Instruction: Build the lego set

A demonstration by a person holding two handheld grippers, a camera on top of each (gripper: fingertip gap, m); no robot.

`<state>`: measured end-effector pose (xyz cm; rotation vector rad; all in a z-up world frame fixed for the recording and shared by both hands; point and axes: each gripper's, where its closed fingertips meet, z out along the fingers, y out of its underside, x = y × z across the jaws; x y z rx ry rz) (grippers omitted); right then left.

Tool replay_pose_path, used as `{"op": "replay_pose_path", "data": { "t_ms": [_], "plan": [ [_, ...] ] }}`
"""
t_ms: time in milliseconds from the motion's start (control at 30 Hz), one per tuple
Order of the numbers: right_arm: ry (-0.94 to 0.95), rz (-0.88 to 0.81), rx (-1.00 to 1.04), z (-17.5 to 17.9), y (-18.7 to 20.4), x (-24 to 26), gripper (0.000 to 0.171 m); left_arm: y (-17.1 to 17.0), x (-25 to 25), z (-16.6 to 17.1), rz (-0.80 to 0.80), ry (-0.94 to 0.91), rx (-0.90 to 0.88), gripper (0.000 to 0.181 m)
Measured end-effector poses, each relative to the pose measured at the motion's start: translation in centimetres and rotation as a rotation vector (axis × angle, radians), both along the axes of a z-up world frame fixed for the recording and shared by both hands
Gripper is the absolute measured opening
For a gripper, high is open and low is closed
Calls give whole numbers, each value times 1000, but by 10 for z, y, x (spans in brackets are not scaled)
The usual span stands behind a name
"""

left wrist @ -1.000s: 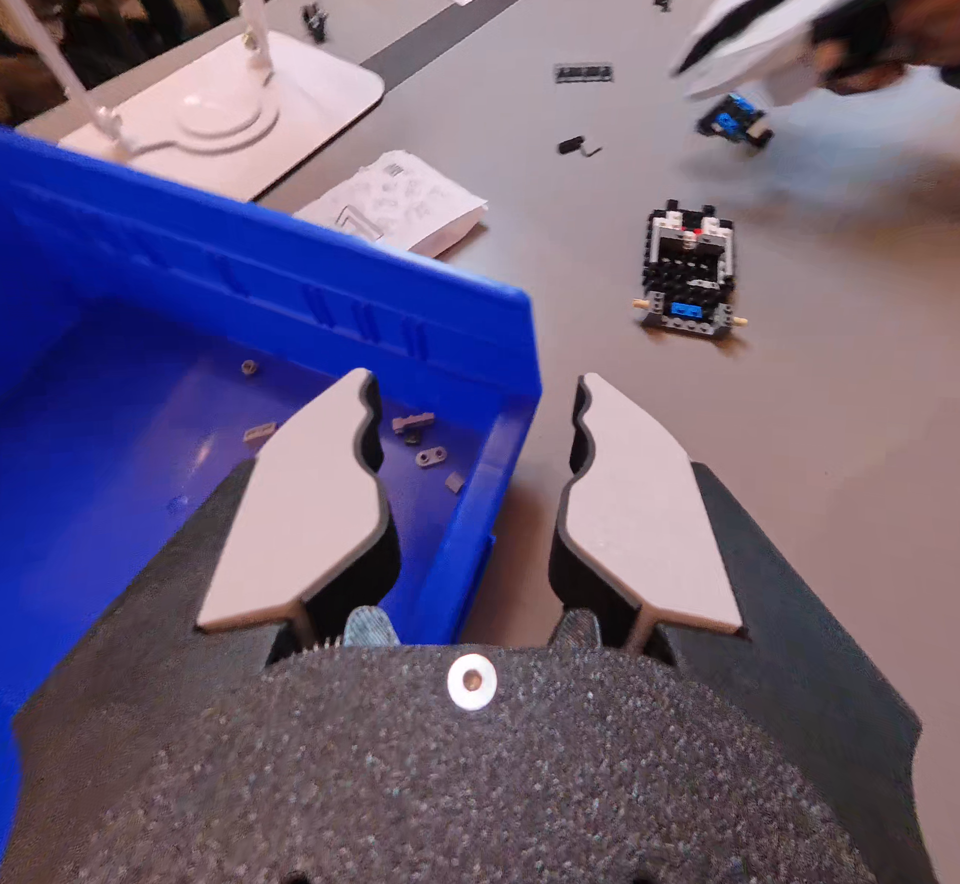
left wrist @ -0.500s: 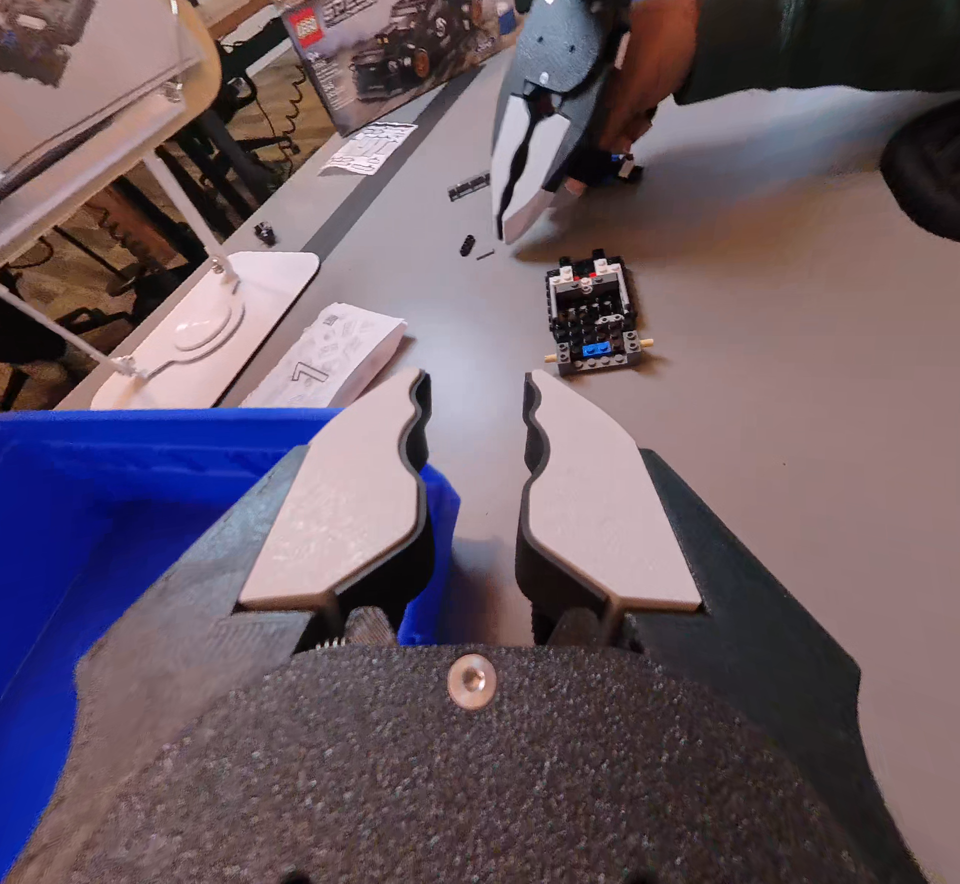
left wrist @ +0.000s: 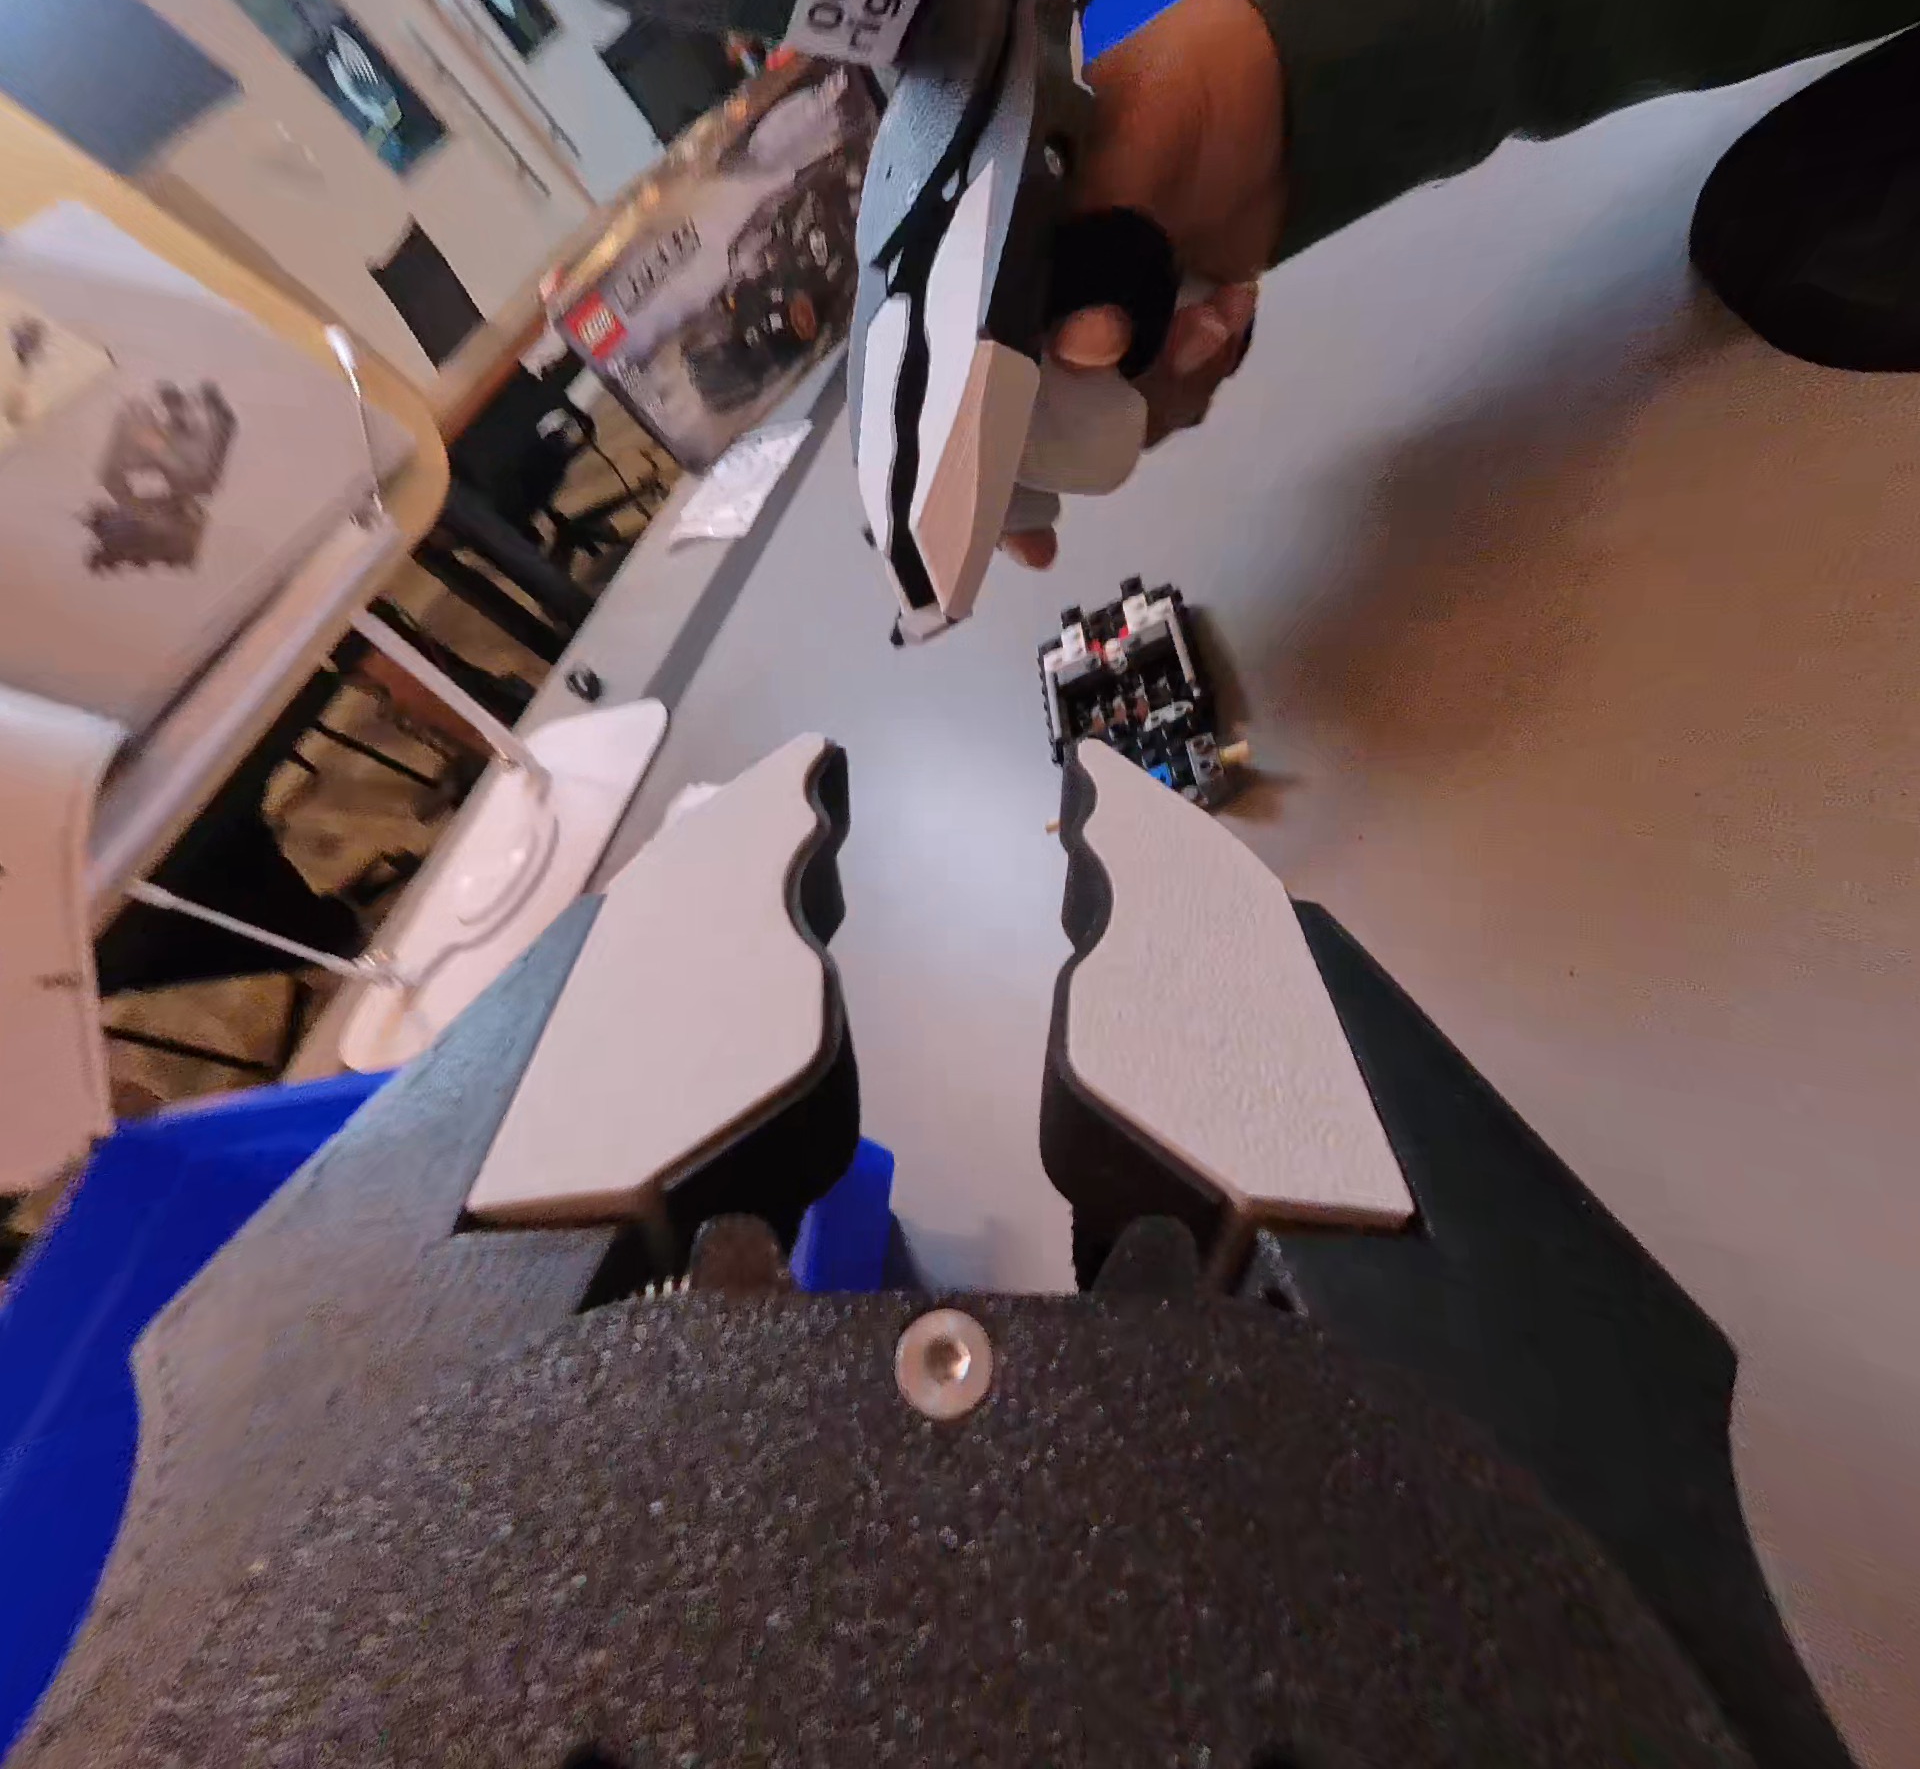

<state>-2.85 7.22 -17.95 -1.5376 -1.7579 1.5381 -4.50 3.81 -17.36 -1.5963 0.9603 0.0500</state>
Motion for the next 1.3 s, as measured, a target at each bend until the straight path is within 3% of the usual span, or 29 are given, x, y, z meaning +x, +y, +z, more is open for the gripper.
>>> {"op": "replay_pose_path", "data": {
  "t_ms": [100, 200, 300, 700, 800, 867, 933, 1033, 1133, 1300],
  "plan": [
    [48, 87, -106, 16, -38, -1, 7, -3, 15, 7, -28, 65, 84, 31],
    [63, 128, -181, 23, -53, -1, 7, -6, 21, 9, -40, 101, 119, 23],
    [47, 149, -202, 21, -58, 1, 7, -10, 21, 14, -40, 125, 163, 10],
    [-17, 192, -248, 14, -63, 8, 9, -17, 29, 8, -91, 245, 249, 10],
    [48, 106, -214, 25, -46, 10, 21, -11, 12, 19, -18, 173, 252, 8],
    [111, 0, -166, 37, -24, 19, 21, 2, -28, 34, 158, 108, 247, 7],
    [141, -144, -81, 42, 5, 34, 21, 14, -84, 38, 386, 48, 153, 7],
    [87, -368, 76, 29, 51, 68, 21, 16, -140, -2, 605, -125, -232, 11],
    [47, -482, 107, 15, 69, 99, 21, 7, -139, -37, 574, -289, -524, 46],
    [43, -548, 68, 0, 69, 123, 21, 2, -121, -45, 470, -220, -537, 58]
  ]
}}
